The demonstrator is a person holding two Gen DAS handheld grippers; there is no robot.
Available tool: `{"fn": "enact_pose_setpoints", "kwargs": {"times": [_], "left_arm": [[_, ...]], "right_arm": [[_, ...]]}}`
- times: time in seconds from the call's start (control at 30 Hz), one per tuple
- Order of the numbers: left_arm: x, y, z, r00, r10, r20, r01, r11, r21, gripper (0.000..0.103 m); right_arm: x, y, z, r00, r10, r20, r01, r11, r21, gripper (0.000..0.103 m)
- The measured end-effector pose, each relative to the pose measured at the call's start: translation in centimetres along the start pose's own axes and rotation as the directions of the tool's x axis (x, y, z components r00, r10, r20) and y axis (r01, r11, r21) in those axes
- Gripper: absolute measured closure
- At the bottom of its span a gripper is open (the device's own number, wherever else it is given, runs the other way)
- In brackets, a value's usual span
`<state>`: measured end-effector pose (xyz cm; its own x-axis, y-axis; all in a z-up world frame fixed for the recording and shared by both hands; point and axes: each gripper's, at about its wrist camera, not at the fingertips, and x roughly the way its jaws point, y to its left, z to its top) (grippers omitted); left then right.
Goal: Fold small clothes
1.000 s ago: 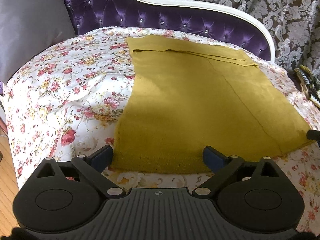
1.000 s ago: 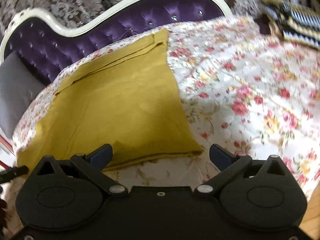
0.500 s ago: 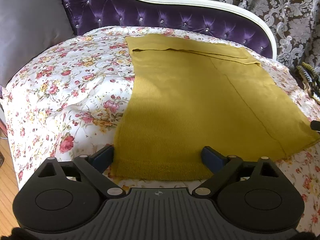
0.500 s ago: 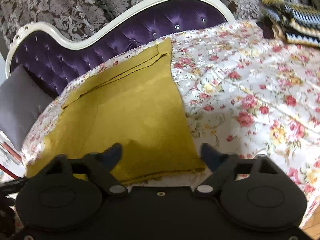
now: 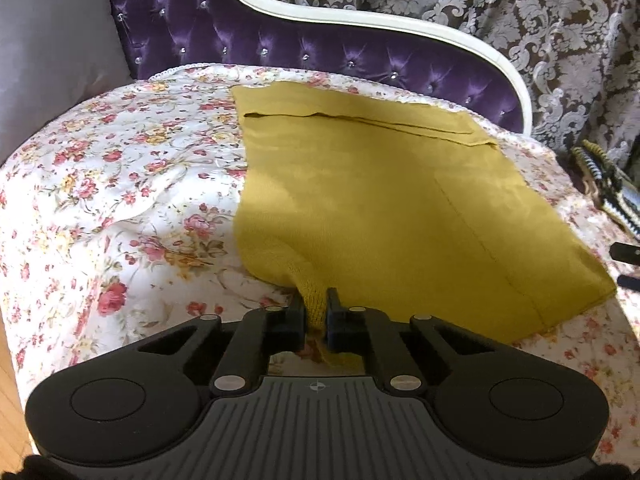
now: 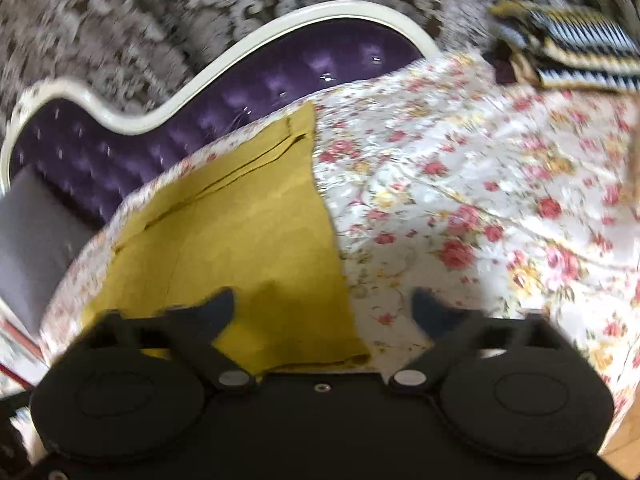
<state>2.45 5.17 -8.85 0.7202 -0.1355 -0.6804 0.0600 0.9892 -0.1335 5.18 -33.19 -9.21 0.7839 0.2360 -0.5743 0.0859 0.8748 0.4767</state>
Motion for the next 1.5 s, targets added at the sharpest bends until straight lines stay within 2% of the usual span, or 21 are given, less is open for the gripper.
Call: {"fn": "enact_pose_setpoints", "kwargs": {"times": [0.13,0.17,0.23,0.27,0.3,0.33,0.4,0.47,0.5,0.63,0.67,0.73,0.77,0.8,0.83,0.93,0.97,1.1,1.2,1.23,1.5], "left_arm": [[-0.5,0.2,0.0,1.0,-0.022,0.017,0.023,1.0,-0.017,0.095],[-0.6,0.2,0.0,0.999,-0.024,0.023,0.025,1.0,-0.02,0.095],[-0.8,0.2,0.1,0.999,-0.024,0.029,0.025,0.999,-0.025,0.095],[-0.9,0.2,0.2,0.999,-0.026,0.032,0.027,0.999,-0.029,0.095],[-1.0,0.2,0.3,0.999,-0.028,0.036,0.029,0.999,-0.032,0.095],[-1.1,0.2,0.4,0.999,-0.028,0.04,0.029,0.999,-0.033,0.095],[-1.3,0.0,0.7,0.998,-0.031,0.051,0.033,0.999,-0.03,0.095],[-1.6,-0.1,1.0,0.997,-0.035,0.062,0.037,0.999,-0.027,0.095],[-1.6,-0.2,1.1,0.997,-0.036,0.069,0.038,0.999,-0.027,0.095],[-1.8,-0.3,1.8,0.995,-0.044,0.087,0.047,0.999,-0.028,0.095],[-1.8,-0.3,1.8,0.995,-0.045,0.092,0.049,0.998,-0.031,0.095],[-1.8,-0.2,1.8,0.994,-0.049,0.093,0.052,0.998,-0.035,0.095],[-1.9,-0.1,1.8,0.994,-0.05,0.093,0.053,0.998,-0.038,0.095],[-1.9,-0.1,1.8,0.994,-0.051,0.092,0.055,0.998,-0.041,0.095],[-1.9,0.0,1.8,0.995,-0.051,0.091,0.055,0.998,-0.042,0.095],[-2.0,0.0,1.9,0.995,-0.039,0.093,0.044,0.998,-0.043,0.095],[-2.1,0.0,2.0,0.995,-0.033,0.095,0.038,0.998,-0.044,0.095],[-2.4,0.1,2.3,0.994,-0.016,0.111,0.022,0.998,-0.055,0.095],[-2.6,0.2,2.4,0.993,-0.012,0.117,0.019,0.998,-0.062,0.095],[-2.6,0.1,2.5,0.993,-0.012,0.121,0.02,0.998,-0.062,0.095],[-2.8,0.5,3.9,0.987,-0.028,0.158,0.039,0.997,-0.062,0.095]], "right_arm": [[0.6,-1.8,-0.2,0.997,0.058,-0.057,-0.052,0.994,0.097,0.008],[0.9,-2.1,-0.4,0.994,0.081,-0.072,-0.072,0.99,0.123,0.012],[1.2,-2.4,-0.6,0.989,0.118,-0.09,-0.103,0.983,0.154,0.03],[1.2,-2.3,-0.7,0.989,0.12,-0.089,-0.105,0.983,0.152,0.046],[1.1,-2.0,-0.7,0.99,0.115,-0.079,-0.103,0.985,0.138,0.055],[0.9,-1.6,-0.7,0.991,0.116,-0.064,-0.108,0.987,0.12,0.057],[0.4,-0.8,-0.5,0.995,0.091,-0.035,-0.089,0.994,0.065,0.081],[-0.2,0.0,0.0,0.997,0.079,-0.003,-0.079,0.997,0.017,0.088],[-0.4,0.2,0.3,0.997,0.082,0.011,-0.082,0.997,-0.001,0.097],[-0.8,1.0,1.2,0.995,0.092,0.032,-0.091,0.995,-0.044,0.094],[-0.6,0.6,1.3,0.996,0.082,0.035,-0.082,0.996,-0.02,0.086],[-0.2,-0.8,1.3,0.998,0.065,0.012,-0.065,0.997,0.045,0.061],[0.0,-1.6,1.2,0.998,0.064,-0.002,-0.063,0.995,0.079,0.038],[0.2,-2.2,1.0,0.997,0.071,-0.016,-0.069,0.991,0.112,0.022],[0.4,-2.8,0.8,0.996,0.085,-0.027,-0.08,0.987,0.14,0.021],[1.1,-3.8,0.2,0.988,0.139,-0.071,-0.121,0.97,0.211,0.025],[1.2,-3.9,0.1,0.985,0.155,-0.083,-0.133,0.966,0.221,0.032],[1.2,-3.4,0.3,0.981,0.172,-0.087,-0.153,0.969,0.194,0.073],[0.5,-1.9,1.0,0.985,0.16,-0.068,-0.151,0.982,0.113,0.093],[0.3,-1.5,1.3,0.986,0.156,-0.057,-0.151,0.985,0.088,0.096],[0.0,1.3,4.2,0.976,0.218,0.029,-0.218,0.976,0.013,0.096]]}}
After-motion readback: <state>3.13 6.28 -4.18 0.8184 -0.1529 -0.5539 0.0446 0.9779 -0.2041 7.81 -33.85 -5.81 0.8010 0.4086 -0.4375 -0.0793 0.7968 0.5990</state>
